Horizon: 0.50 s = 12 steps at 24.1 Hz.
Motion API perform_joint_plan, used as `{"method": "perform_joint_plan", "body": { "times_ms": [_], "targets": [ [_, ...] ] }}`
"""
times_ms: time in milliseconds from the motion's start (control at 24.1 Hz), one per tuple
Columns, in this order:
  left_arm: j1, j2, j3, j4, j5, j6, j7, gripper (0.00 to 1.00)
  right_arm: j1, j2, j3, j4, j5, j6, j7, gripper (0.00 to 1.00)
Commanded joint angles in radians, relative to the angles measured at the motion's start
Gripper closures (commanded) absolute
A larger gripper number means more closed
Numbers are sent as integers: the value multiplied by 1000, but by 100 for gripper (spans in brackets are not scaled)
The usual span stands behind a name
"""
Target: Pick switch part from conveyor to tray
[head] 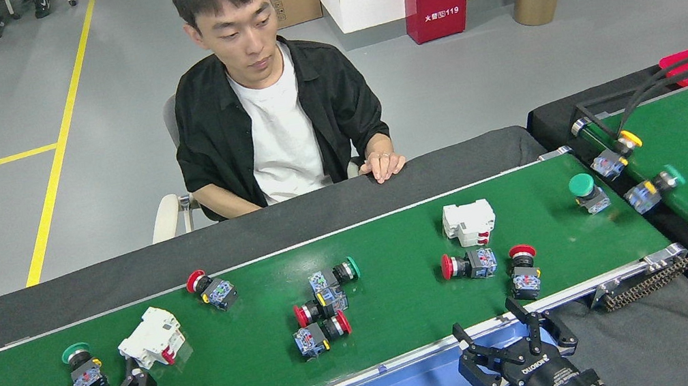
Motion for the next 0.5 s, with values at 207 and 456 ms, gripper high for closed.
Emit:
{"method": "perform_joint_plan", "body": {
  "times_ms": [207, 456],
  "targets": [
    [-23, 16, -2, -3, -1, 9, 55, 95, -94, 6, 169, 12, 32, 271, 23, 0],
    [17, 24, -11, -52, -1, 0, 55, 96, -160, 7, 179, 102, 47, 297, 29, 0]
  ]
}}
